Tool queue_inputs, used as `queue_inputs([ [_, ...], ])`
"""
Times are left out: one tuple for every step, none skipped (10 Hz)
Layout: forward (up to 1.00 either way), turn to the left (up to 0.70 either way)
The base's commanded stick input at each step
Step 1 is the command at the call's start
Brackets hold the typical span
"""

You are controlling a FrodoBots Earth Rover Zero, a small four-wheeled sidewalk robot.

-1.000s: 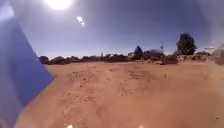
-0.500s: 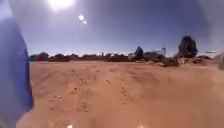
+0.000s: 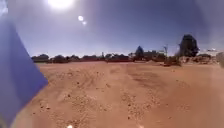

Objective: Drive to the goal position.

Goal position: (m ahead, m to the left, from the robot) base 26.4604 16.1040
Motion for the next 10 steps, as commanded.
queue_inputs([
  [0.7, 0.0],
  [0.7, 0.0],
  [0.7, 0.0],
  [0.7, 0.0],
  [0.7, 0.0],
  [0.7, 0.0],
  [0.7, 0.0],
  [0.7, 0.0],
  [0.7, 0.0],
  [0.7, 0.0],
])
